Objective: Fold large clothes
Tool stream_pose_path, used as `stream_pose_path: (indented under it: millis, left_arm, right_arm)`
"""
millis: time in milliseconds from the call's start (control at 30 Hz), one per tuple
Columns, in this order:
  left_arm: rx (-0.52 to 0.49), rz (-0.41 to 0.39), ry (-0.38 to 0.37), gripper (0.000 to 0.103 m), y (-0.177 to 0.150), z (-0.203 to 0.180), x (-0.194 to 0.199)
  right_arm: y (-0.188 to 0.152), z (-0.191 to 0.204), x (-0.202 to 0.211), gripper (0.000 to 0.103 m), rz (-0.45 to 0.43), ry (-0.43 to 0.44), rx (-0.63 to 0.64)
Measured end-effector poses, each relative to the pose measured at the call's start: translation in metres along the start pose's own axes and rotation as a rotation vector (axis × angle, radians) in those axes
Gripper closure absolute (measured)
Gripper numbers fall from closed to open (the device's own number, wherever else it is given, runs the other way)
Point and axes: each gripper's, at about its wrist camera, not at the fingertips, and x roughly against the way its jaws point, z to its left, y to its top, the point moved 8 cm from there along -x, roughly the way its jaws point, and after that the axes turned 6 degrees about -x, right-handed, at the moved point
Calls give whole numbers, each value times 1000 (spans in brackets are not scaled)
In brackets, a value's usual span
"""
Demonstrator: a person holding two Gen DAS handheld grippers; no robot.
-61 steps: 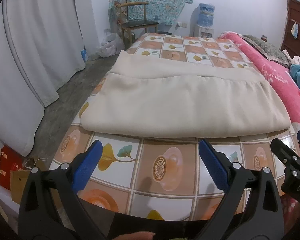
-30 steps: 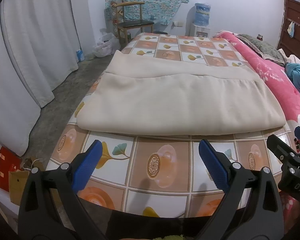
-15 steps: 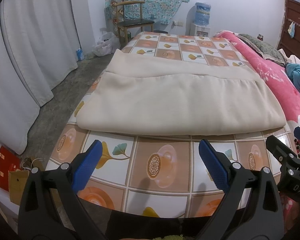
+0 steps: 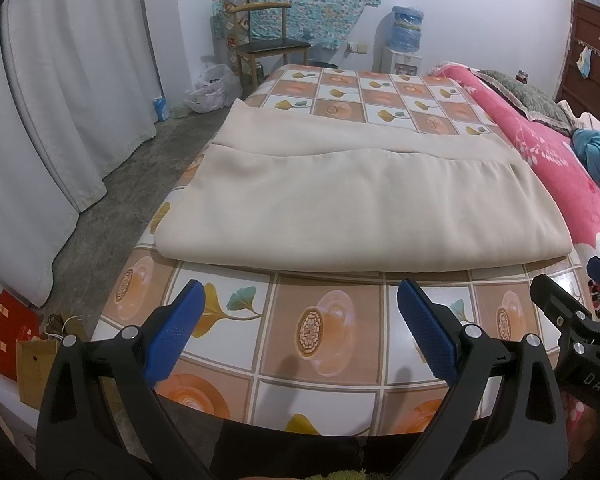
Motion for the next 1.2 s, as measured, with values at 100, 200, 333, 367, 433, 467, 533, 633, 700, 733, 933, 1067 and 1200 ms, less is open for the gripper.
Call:
stream_pose_path:
  millis: [100, 200, 333, 367, 433, 467, 533, 633, 700, 733, 933, 1067, 1200]
  left_arm:
    - [-1, 1, -1, 10, 0, 0, 0]
    - [-2, 1, 0, 10, 0, 0, 0]
    - [-1, 0, 0, 10, 0, 0, 0]
    - [-1, 0, 0, 10, 0, 0, 0]
    - [-2, 0, 0, 10, 0, 0, 0]
    - [-1, 1, 0, 10, 0, 0, 0]
    - [-1, 0, -1, 10, 0, 0, 0]
    - [0, 0, 1, 10, 0, 0, 0]
    - [0, 0, 0, 10, 0, 0, 0]
    - [0, 0, 0, 10, 0, 0, 0]
    - [-1, 1, -1, 10, 0, 0, -1]
    - [-1, 1, -1, 10, 1, -1, -1]
    - [-1, 0, -1, 10, 0, -1, 0]
  right_arm:
    - [0, 1, 0, 7, 1, 0, 1]
    - [0, 0, -1, 7, 2, -1, 3]
    - [-1, 0, -1, 7, 5, 0, 6]
    - [-1, 0, -1, 7, 4, 1, 6]
    - [-1, 0, -1, 7, 4, 1, 7]
    - [-2, 0, -1, 7, 4, 0, 7]
    - [-2, 0, -1, 7, 6, 3, 6]
    - [-2, 0, -1, 7, 6, 4, 8]
    - [-2, 0, -1, 7, 6, 3, 7]
    - [-2, 0, -1, 7, 6, 3, 7]
    - [-3, -1, -1, 7, 8, 4, 8]
    - [-4, -3, -2, 7, 11, 6, 7]
    - [-4, -3, -2, 7, 10, 7, 8]
